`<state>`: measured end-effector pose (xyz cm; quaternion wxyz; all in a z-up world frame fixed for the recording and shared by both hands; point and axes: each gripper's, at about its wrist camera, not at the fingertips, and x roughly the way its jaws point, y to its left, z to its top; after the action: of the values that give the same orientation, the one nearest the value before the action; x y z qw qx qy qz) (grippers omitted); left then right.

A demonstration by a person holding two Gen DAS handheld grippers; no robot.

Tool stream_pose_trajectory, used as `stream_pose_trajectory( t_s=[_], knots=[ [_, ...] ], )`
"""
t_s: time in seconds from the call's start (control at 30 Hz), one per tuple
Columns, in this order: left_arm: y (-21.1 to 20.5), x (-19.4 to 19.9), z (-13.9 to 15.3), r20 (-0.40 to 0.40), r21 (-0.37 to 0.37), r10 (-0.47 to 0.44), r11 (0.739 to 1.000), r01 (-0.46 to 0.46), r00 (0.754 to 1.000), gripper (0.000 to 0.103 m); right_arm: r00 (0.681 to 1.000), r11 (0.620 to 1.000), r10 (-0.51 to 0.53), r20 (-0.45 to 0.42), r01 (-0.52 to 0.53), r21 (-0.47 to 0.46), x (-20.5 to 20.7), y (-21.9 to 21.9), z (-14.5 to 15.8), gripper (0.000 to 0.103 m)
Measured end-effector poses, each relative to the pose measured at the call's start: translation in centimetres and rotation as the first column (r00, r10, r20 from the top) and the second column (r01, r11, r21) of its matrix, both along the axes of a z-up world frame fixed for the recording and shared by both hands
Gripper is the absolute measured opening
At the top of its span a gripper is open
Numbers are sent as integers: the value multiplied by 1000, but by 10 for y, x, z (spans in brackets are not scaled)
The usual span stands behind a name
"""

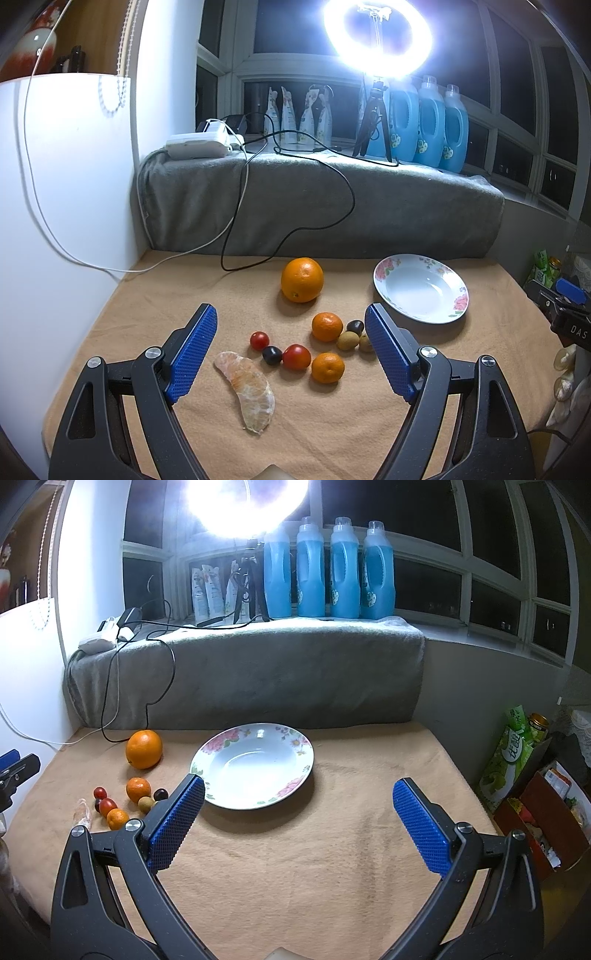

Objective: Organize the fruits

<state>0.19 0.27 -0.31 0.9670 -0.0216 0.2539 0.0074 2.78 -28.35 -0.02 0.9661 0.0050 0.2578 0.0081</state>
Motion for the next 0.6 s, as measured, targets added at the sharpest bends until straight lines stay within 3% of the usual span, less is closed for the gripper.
stream_pose_trajectory(
  t_s=[0.6],
  knots=[
    [7,17,-16,-32,-17,-3,1000,3,999,82,999,999,40,-31,-40,-2,20,9,-5,103]
  ],
)
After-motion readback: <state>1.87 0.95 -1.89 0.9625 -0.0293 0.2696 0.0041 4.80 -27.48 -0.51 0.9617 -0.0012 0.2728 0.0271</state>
